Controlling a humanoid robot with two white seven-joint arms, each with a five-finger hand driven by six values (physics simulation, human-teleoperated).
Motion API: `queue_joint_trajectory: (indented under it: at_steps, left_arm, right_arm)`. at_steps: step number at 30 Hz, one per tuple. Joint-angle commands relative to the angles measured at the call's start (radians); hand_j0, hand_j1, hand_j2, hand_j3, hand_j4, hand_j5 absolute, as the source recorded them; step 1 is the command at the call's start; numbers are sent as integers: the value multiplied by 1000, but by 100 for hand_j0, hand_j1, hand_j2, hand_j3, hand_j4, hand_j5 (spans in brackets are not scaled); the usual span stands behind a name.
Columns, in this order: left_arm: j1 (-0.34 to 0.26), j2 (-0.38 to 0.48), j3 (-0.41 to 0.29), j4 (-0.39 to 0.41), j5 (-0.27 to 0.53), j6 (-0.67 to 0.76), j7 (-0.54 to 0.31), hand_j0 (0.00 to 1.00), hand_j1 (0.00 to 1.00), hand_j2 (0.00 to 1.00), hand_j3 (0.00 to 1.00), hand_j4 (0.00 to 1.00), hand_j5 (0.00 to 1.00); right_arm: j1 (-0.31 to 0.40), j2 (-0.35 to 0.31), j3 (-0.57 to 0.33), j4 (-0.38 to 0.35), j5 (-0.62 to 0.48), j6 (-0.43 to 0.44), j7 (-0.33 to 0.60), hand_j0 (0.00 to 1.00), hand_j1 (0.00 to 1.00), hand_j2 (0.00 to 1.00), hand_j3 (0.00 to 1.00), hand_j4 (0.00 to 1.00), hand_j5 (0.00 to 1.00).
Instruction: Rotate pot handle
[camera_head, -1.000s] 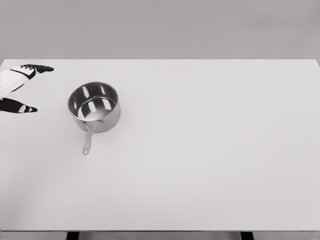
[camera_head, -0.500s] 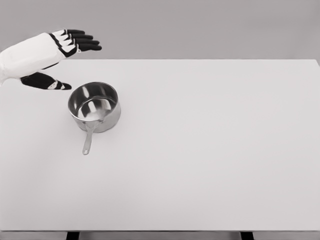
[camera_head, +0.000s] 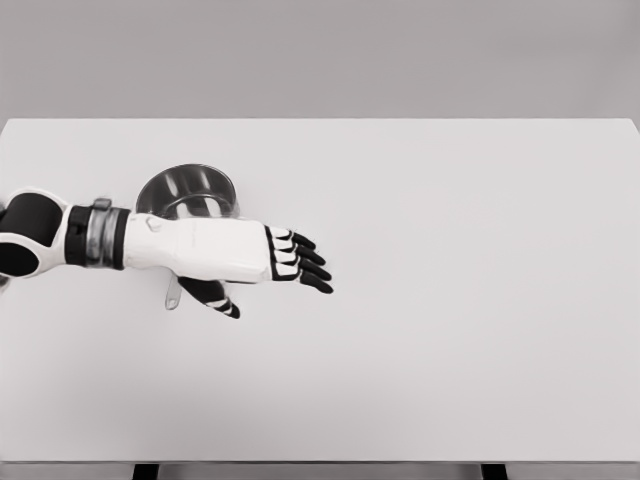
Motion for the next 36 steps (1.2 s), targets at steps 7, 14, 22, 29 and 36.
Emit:
queue_joint_trajectory:
  at_steps: [7,14,22,29,36]
  left_arm:
    - [-8,67,-4,2,-1,-3,-3,100,100,100,100,100,100]
    - [-5,90,11,9,-88,-3,-1,100,100,100,100,100,100]
    - [0,96,16,9,-225,-3,-1,100,100,100,100,100,100]
    - [2,114,16,12,-279,-3,-6,100,100,100,100,100,100]
    - [2,157,17,12,-306,-3,-6,100,100,100,100,100,100]
  right_arm:
    - [-2,0,0,0,0,0,0,100,100,100,100,100,100]
    - [-2,0,1,0,0,0,0,100,100,100,100,100,100]
    - [-2,0,0,0,0,0,0,100,100,100,100,100,100]
    - [-2,0,0,0,0,0,0,100,100,100,100,100,100]
    - [-2,0,1,0,0,0,0,100,100,100,100,100,100]
